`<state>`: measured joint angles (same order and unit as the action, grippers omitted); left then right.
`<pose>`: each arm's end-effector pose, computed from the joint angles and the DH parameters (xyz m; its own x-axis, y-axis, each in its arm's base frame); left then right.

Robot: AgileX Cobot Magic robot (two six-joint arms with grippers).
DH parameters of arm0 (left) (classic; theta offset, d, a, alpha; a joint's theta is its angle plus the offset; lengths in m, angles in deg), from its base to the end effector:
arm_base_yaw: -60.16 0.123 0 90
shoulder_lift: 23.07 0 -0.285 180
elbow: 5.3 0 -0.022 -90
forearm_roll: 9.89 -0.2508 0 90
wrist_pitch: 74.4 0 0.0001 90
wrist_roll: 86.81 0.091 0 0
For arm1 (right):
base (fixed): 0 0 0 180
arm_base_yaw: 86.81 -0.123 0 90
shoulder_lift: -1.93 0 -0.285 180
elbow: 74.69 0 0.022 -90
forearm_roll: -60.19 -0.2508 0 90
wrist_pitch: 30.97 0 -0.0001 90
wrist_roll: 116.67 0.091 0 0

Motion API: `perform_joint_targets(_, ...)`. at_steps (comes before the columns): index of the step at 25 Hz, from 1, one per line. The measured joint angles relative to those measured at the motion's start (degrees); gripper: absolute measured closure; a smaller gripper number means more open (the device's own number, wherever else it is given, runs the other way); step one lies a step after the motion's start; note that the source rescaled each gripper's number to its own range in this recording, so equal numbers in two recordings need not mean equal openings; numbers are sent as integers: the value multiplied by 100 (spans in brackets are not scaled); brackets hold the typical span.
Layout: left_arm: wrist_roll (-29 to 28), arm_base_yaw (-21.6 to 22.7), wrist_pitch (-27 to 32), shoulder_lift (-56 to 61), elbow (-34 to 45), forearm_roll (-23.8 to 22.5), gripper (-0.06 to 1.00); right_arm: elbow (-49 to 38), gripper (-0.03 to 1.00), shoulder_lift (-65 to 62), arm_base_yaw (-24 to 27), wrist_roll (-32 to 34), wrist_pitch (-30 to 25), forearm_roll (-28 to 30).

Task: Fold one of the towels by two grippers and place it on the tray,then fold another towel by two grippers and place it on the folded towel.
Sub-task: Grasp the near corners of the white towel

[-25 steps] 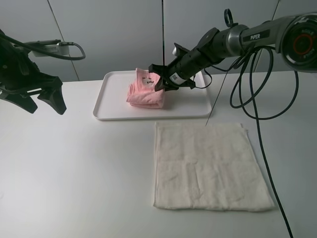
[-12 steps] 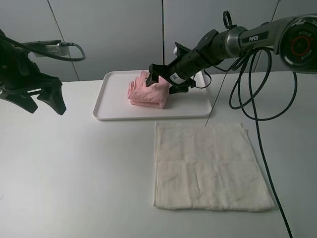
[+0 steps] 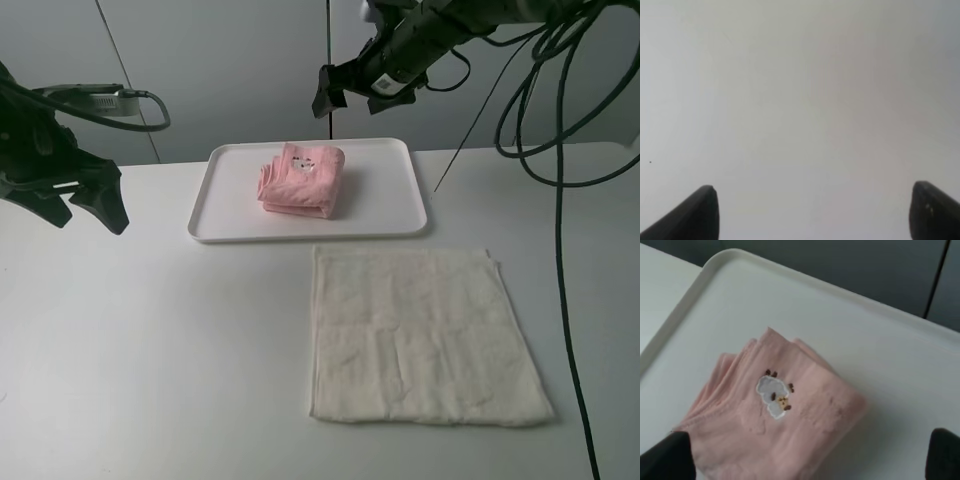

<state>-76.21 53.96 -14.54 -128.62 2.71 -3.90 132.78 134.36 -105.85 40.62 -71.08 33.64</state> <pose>0.3228 -0.0433 0.2275 -0.9631 0.2368 -0.1278 0.2473 0.9661 -0.0734 0.4583 0.1859 0.2212 -0.7291 -0.2834 -0.6230 -0.5032 0.8389 0.2074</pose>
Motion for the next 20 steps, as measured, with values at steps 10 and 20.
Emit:
perform_joint_targets(10,12,0,-137,0,0,117,-4,-914,-3,-1143,67,1220,-698,2093)
perform_joint_targets(20,108,-100,-137,0,0,162,-4,-4198,-3,-3359,78,1494,365,2454)
